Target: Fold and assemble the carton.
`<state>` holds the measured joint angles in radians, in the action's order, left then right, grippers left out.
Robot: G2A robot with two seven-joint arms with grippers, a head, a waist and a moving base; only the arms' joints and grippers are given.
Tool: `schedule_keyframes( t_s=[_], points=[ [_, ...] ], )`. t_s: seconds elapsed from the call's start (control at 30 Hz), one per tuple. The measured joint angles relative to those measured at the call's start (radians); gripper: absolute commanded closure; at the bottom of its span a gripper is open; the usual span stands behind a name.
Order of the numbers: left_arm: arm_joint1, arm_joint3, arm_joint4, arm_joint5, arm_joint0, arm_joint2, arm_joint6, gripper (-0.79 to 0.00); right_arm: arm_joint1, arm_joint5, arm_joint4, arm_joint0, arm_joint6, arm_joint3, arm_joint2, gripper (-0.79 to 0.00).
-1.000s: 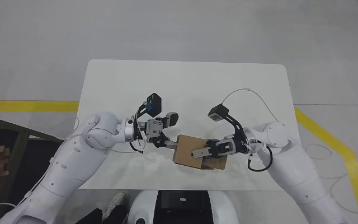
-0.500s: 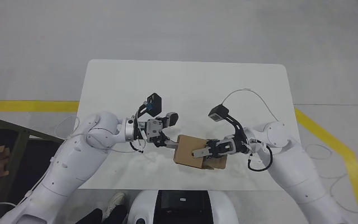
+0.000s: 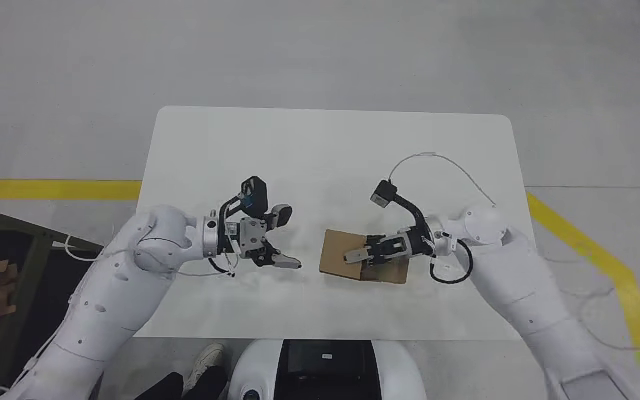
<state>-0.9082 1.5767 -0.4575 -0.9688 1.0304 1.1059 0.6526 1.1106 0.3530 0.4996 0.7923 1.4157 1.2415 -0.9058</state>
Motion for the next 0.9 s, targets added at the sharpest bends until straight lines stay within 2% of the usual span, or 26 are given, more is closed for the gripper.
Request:
schedule_keyframes(
  t_s=[0.1,0.3,0.57,0.6,0.67,0.7,0.73,0.77,0.8,0.9],
  points=[
    [0.007,0.007,-0.049,-0.015,0.024,0.022,-0.015,-0.785,0.031,0.037,-0.002,-0.067,0.012,-0.095,0.068,0.000],
    [0.017,0.009,-0.127,-0.041,0.060,0.054,-0.048,-0.785,0.091,0.039,0.007,-0.178,0.013,-0.233,0.196,0.000],
    [0.026,0.027,-0.212,-0.039,0.090,0.092,-0.099,-0.785,0.146,0.022,0.094,-0.267,0.029,-0.388,0.269,0.000],
    [0.027,0.028,-0.224,-0.039,0.094,0.094,-0.108,-0.785,0.152,0.022,0.095,-0.274,0.030,-0.403,0.280,-0.049],
    [0.027,0.030,-0.240,-0.039,0.100,0.096,-0.123,-0.785,0.163,0.022,0.087,-0.285,0.030,-0.424,0.302,-0.212],
    [0.027,0.030,-0.245,-0.040,0.101,0.096,-0.129,-0.785,0.167,0.024,0.081,-0.289,0.028,-0.433,0.310,-0.323],
    [0.027,0.032,-0.251,-0.040,0.102,0.096,-0.134,-0.785,0.171,0.027,0.078,-0.293,0.025,-0.443,0.318,-0.382],
    [0.027,0.033,-0.257,-0.040,0.104,0.095,-0.138,-0.785,0.175,0.030,0.078,-0.296,0.021,-0.453,0.324,-0.705],
    [0.027,0.034,-0.263,-0.039,0.105,0.094,-0.144,-0.785,0.179,0.034,0.080,-0.300,0.017,-0.469,0.331,-0.785],
    [0.028,0.036,-0.279,-0.037,0.106,0.094,-0.157,-0.785,0.188,0.041,0.095,-0.307,0.010,-0.503,0.338,-0.785]
  ],
)
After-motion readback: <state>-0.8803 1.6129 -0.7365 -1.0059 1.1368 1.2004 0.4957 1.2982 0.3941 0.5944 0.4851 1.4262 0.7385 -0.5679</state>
